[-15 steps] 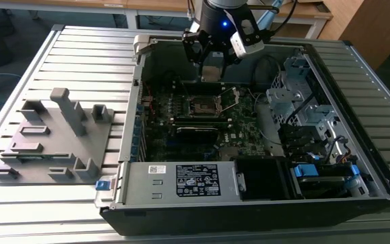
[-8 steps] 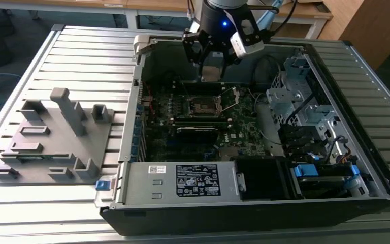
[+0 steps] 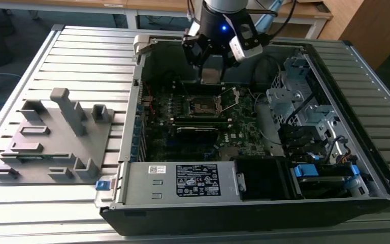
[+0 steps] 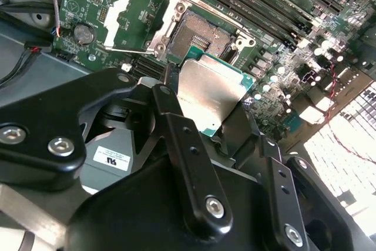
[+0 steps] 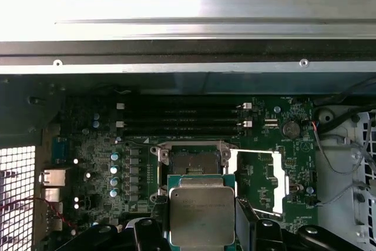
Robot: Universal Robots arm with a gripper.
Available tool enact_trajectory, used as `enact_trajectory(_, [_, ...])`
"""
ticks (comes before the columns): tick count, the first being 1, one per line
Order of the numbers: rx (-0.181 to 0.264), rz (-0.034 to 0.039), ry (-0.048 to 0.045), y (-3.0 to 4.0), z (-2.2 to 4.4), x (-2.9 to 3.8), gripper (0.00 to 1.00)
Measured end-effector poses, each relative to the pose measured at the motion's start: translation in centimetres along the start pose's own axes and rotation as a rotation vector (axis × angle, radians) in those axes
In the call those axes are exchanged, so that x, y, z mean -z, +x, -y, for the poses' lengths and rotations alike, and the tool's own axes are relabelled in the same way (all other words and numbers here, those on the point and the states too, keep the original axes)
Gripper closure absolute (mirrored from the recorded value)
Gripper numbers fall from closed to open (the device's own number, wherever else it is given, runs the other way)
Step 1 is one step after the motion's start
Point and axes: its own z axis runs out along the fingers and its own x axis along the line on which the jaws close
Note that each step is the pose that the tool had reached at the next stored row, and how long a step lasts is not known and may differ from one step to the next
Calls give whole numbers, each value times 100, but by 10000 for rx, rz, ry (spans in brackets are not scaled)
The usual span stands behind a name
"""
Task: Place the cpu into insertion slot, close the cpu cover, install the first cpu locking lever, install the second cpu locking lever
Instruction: 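Place the cpu into insertion slot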
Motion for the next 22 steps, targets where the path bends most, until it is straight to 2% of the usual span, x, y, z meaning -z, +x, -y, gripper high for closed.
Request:
enact_trajectory(16, [0,0,27,0,22,-247,46])
enact_trajectory(22, [0,2,29,0,28,-311,46])
